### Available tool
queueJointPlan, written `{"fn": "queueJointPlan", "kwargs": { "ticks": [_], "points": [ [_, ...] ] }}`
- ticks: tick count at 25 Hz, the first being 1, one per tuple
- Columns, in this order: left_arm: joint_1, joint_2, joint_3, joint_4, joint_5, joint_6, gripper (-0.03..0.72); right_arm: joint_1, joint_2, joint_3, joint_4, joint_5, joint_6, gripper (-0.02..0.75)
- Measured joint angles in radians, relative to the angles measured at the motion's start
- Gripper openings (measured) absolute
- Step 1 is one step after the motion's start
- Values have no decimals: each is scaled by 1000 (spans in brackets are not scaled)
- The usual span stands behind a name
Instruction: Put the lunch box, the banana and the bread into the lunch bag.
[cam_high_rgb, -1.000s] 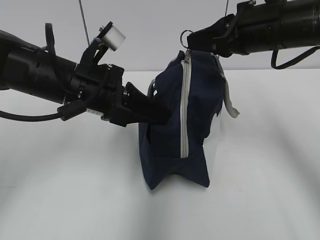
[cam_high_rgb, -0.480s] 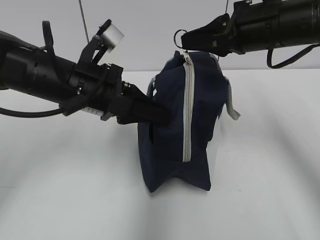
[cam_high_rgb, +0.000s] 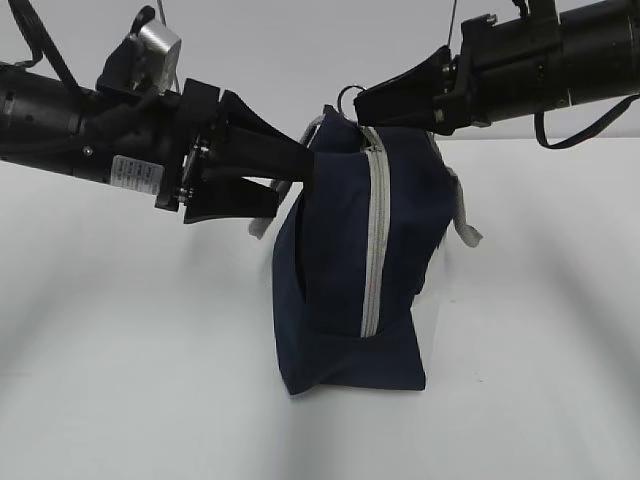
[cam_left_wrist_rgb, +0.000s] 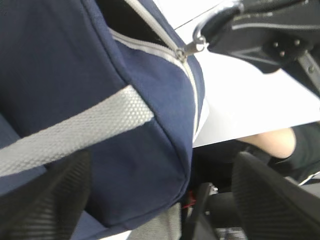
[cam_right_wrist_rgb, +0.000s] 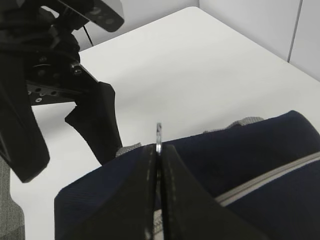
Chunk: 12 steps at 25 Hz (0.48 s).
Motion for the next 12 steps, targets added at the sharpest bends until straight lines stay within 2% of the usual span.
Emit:
{"fn": "queueJointPlan", "kwargs": {
  "ticks": [3,7,12],
  "points": [
    [0,0,0,0,1,-126,571,0,0,0,-21,5,0,-16],
    [1,0,0,-3,-5,-233,558,0,0,-1,-42,8,2,-16],
    [1,0,0,-3,-59,-337,465,0,0,-1,-46,8,4,-16]
  ]
}}
